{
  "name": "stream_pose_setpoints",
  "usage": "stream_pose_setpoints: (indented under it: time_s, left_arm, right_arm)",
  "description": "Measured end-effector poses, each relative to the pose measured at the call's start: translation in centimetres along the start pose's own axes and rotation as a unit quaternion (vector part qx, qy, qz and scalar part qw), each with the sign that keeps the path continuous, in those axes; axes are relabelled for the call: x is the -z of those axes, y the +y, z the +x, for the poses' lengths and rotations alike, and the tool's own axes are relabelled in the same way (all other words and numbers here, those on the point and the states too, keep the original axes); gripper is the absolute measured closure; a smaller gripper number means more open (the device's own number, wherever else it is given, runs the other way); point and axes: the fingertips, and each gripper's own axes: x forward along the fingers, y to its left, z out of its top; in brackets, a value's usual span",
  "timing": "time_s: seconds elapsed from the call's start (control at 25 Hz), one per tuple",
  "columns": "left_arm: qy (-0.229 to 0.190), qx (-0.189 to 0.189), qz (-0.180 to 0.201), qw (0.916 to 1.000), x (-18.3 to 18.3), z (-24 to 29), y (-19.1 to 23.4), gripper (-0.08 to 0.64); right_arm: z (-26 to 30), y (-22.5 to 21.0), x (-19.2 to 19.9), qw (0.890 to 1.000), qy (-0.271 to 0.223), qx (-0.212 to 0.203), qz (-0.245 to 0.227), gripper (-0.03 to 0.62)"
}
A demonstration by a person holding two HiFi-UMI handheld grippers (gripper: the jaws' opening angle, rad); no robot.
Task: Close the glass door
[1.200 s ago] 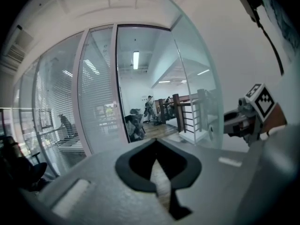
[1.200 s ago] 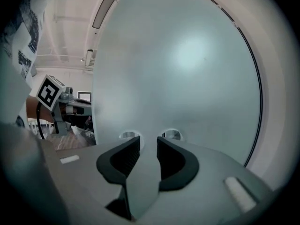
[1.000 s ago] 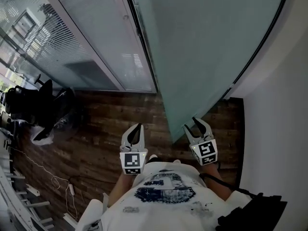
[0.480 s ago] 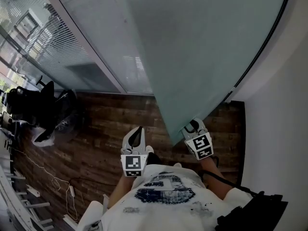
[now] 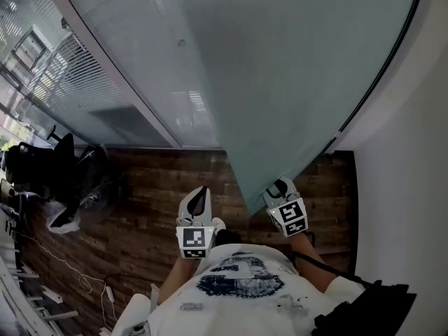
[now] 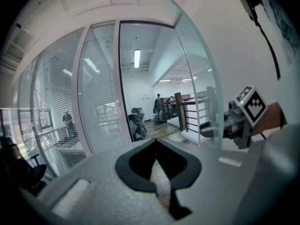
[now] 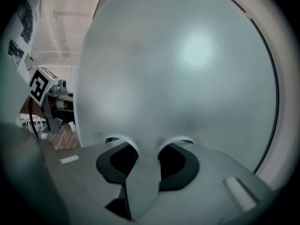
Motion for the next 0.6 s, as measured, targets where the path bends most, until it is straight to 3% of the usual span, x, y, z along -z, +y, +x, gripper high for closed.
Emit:
stream_pose_setpoints:
  time_s: [0.6]
  left_arm:
    - [-0.013, 0.033, 0.001, 0.9994, 2.0, 6.0, 9.7, 0.558]
  right_arm:
    - [9.4, -0.4, -0.4, 0.998, 0.012, 0.050, 0.021, 0.479]
